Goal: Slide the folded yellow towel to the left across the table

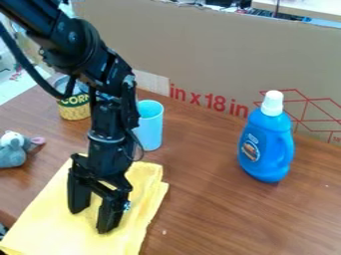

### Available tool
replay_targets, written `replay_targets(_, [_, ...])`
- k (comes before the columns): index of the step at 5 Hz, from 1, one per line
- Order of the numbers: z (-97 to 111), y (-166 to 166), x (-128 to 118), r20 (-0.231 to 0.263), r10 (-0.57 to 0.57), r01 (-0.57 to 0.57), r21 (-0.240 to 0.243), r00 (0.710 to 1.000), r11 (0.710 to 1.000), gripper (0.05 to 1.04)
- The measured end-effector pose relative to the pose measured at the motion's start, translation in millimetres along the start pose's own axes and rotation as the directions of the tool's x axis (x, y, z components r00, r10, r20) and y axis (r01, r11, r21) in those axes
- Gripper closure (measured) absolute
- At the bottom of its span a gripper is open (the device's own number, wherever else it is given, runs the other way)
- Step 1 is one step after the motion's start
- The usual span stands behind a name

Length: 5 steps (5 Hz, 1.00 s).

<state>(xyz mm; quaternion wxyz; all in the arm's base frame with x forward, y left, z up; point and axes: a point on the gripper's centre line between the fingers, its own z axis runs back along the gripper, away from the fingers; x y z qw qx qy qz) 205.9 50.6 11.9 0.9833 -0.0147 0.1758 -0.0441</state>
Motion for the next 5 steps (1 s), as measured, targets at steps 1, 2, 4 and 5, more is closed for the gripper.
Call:
replay_targets(1, [14,4,9,0.073,-0.071,0.07,0.023,0.995,0.997,0.083])
replay_targets(2, [52,0,2,0.185,-0.095,0.084,0.068,0.978,0.994,0.083])
replay_targets(4, [102,-11,-43,0.263,-0.1,0.091,0.046,0.96,0.995,0.083])
replay_targets(5, [105,-10,-46,0.27,-0.1,0.09,0.048,0.958,0.995,0.083])
